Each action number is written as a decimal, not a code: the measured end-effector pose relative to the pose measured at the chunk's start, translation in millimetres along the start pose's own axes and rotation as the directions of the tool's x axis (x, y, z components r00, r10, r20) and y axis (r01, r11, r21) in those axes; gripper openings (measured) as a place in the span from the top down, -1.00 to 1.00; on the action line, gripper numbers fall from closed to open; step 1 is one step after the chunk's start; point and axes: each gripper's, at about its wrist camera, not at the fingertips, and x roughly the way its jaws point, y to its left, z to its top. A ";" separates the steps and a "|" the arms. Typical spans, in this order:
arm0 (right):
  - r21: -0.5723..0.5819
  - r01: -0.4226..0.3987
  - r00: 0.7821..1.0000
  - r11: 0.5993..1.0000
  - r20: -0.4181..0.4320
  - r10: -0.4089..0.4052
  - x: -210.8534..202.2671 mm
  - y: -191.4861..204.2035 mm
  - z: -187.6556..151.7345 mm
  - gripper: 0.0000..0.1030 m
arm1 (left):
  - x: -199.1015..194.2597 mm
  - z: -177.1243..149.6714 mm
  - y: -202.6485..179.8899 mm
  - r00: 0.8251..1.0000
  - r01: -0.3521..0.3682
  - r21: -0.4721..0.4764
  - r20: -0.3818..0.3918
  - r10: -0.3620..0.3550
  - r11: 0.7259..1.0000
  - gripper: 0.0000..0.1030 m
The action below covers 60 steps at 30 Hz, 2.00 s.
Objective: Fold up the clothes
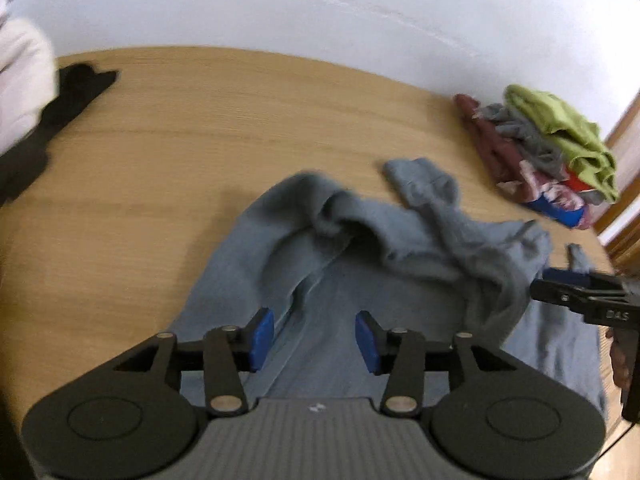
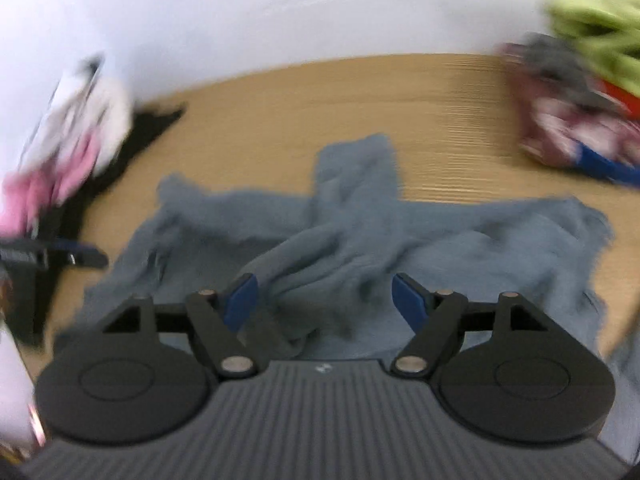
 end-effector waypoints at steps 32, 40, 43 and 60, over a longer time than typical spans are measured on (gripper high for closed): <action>-0.280 0.150 0.978 0.948 0.182 -0.102 60.2 24.4 114.1 -0.29 | 105.1 25.5 -41.3 0.950 -0.311 0.200 0.063 0.304 0.929 0.74; -0.261 0.175 0.984 0.949 0.073 -0.161 20.1 9.4 0.6 -0.29 | 72.2 97.3 77.7 0.837 -0.531 -0.124 0.076 0.541 0.838 0.54; -0.207 0.237 0.971 0.949 0.043 -0.233 9.4 -7.4 -17.4 -0.29 | 59.6 103.2 129.0 0.849 -0.505 -0.300 -0.004 0.528 0.809 0.49; 0.067 0.402 0.913 0.913 0.051 -0.405 -11.5 -110.3 -20.7 -0.29 | 72.6 -2.2 40.1 0.935 -0.350 -0.019 -0.063 0.348 0.937 0.27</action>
